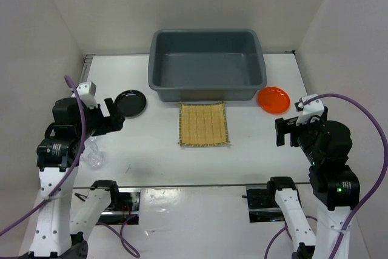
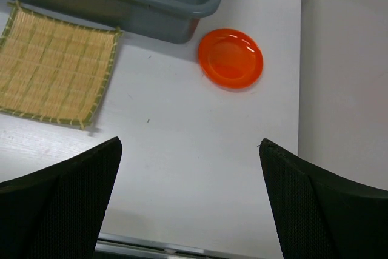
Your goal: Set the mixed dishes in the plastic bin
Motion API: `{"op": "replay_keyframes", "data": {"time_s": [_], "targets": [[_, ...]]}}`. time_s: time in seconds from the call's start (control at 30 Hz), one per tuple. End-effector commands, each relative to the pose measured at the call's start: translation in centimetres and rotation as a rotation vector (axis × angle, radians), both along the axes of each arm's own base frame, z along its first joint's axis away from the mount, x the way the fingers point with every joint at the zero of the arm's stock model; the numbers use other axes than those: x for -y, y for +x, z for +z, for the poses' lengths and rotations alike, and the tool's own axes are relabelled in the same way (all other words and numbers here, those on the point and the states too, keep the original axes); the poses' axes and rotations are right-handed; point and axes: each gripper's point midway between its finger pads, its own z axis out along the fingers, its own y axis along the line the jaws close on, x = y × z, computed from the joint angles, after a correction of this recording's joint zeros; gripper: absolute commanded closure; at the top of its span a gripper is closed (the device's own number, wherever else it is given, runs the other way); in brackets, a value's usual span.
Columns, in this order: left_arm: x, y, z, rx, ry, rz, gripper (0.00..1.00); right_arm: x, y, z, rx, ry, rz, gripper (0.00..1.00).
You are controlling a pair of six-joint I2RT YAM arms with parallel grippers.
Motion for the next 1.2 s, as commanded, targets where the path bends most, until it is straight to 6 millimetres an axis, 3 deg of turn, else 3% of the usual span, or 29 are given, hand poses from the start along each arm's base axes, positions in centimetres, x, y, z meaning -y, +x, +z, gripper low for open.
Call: {"op": "replay_keyframes", "data": {"time_s": [0.0,0.07,0.13,0.17,0.23,0.5,0.63,0.73,0.77,0.8,0.83,0.9,0.97,1.0,1.07,1.17], "targets": [[1.8,1.3,1.9,0.080,-0.061,-0.082,0.00,-1.0,-0.4,0.6,0.020,0.028,0.046,0.02],[3.2,1.8,0.7,0.042,-0.111,-0.127,0.00,-1.0,-0.3,1.0,0.050,0.027,0.046,0.02],[5.0,2.7,-0.3,-0.002,-0.187,-0.172,0.00,-0.6,0.2,-0.5,-0.010,0.020,0.023,0.02],[5.7,3.5,-1.8,-0.050,-0.209,-0.190,0.00,-0.3,0.6,-2.1,-0.055,0.016,0.008,0.02],[7.1,3.8,-3.3,-0.107,-0.248,-0.210,0.00,0.5,0.8,-1.9,-0.046,0.019,-0.044,0.02],[16.9,4.9,-8.8,-0.270,-0.402,-0.434,0.00,-0.5,1.5,-3.4,-0.124,0.006,0.030,0.02],[19.6,5.4,-12.2,-0.356,-0.489,-0.421,0.00,-0.6,1.5,-3.4,-0.124,0.000,0.042,0.02],[20.2,5.2,-15.4,-0.438,-0.500,-0.410,0.00,-0.9,1.2,-3.4,-0.121,-0.011,0.070,0.02],[20.4,5.3,-15.9,-0.452,-0.504,-0.414,0.00,-1.2,1.2,-3.4,-0.120,-0.005,0.086,0.13],[20.7,5.6,-16.9,-0.473,-0.506,-0.415,0.00,-1.2,1.2,-3.4,-0.119,-0.014,0.090,0.40],[20.9,5.7,-17.3,-0.486,-0.517,-0.415,0.00,-1.5,1.0,-3.6,-0.128,-0.013,0.115,0.57],[21.3,5.9,-18.9,-0.511,-0.510,-0.417,0.00,-2.1,0.9,-3.7,-0.152,-0.036,0.174,0.82],[21.7,6.2,-19.7,-0.526,-0.514,-0.421,0.00,-3.0,1.0,-3.0,-0.141,-0.059,0.255,0.89],[21.7,6.4,-19.8,-0.522,-0.515,-0.422,0.00,-3.6,1.4,-3.3,-0.178,-0.065,0.297,1.00],[22.1,7.1,-19.5,-0.509,-0.518,-0.427,0.00,-4.4,1.9,-2.2,-0.150,-0.130,0.399,1.00],[22.4,7.6,-20.4,-0.511,-0.524,-0.435,0.00,-4.5,4.6,-1.0,-0.085,-0.168,0.419,1.00]]}}
